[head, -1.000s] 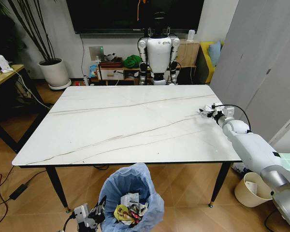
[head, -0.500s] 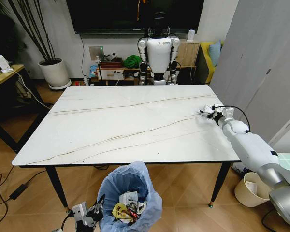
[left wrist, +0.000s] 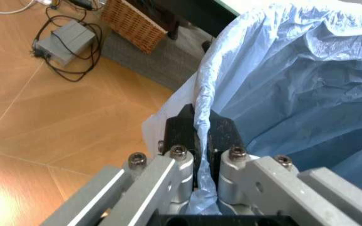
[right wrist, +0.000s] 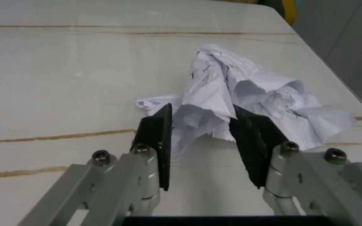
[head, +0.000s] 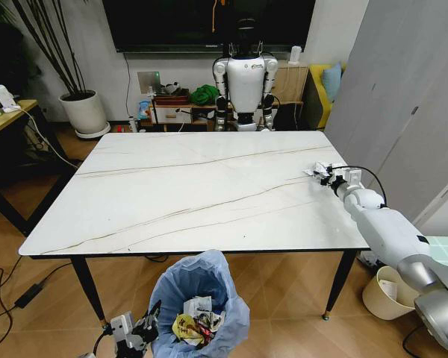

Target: Pick up the trash bin and place the trash from the table into it.

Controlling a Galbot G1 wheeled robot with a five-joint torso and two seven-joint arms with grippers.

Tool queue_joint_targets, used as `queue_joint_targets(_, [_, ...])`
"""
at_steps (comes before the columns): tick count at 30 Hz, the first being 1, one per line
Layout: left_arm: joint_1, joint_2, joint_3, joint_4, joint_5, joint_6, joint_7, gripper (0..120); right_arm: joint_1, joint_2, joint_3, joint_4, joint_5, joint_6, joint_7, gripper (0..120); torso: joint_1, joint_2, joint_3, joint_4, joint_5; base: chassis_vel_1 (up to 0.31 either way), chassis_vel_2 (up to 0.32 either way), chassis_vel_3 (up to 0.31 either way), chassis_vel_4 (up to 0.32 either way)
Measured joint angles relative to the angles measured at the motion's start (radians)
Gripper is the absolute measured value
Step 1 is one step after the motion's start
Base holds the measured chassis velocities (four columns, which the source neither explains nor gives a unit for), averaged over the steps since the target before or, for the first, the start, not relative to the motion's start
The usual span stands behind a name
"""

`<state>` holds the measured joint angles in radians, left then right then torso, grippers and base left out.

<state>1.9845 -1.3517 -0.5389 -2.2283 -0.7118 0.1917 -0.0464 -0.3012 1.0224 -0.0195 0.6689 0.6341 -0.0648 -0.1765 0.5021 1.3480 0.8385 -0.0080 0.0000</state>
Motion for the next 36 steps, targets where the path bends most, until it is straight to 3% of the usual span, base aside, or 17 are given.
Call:
queue_joint_targets(6, [-0.002, -0.001, 0.001, 0.0, 0.0, 0.0, 0.0, 0, -0.001, -0.003, 0.001, 0.0, 0.0, 0.0, 0.0, 9, 0.0, 0.0, 0.0, 0.0, 0.0001, 0.0, 0.0, 0.0, 0.0])
queue_joint_targets(16, [-0.005, 0.0, 0.003, 0.005, -0.001, 0.0, 0.0, 0, -0.004, -0.012, 0.001, 0.018, 0.001, 0.001, 0.0, 4, 0.0, 0.0, 0.0, 0.0001, -0.0001, 0.0, 0.0, 0.0, 0.0])
queue_joint_targets(19, [-0.008, 0.002, 0.007, 0.006, -0.001, 0.0, 0.0, 0, -0.036, -0.039, 0.005, 0.092, 0.024, -0.009, 0.001, 4, 0.0, 0.0, 0.0, 0.0003, 0.0001, 0.0, 0.0, 0.0, 0.0])
queue_joint_targets(22, [-0.014, 0.014, 0.018, 0.01, -0.003, 0.0, -0.001, 0, -0.107, -0.097, 0.023, 0.26, 0.071, -0.036, 0.014, 4, 0.0, 0.0, 0.0, -0.0001, -0.0001, 0.0, 0.0, 0.0, 0.0])
queue_joint_targets(29, [-0.02, 0.03, 0.03, 0.011, -0.007, 0.0, -0.002, 0, -0.182, -0.161, 0.053, 0.442, 0.126, -0.061, 0.038, 2, 0.0, 0.0, 0.0, -0.0001, 0.0, 0.0, 0.0, 0.0, 0.0])
queue_joint_targets(31, [-0.026, 0.043, 0.039, 0.012, -0.01, 0.0, -0.002, 0, -0.238, -0.224, 0.089, 0.588, 0.166, -0.073, 0.06, 2, 0.0, 0.0, 0.0, 0.0, 0.0, 0.0, 0.0, 0.0, 0.0])
queue_joint_targets(36, [-0.032, 0.051, 0.046, 0.013, -0.01, 0.0, -0.006, 0, -0.3, -0.304, 0.143, 0.718, 0.197, -0.079, 0.07, 2, 0.0, 0.0, 0.0, 0.0, -0.0004, 0.0, 0.0, 0.0, 0.0])
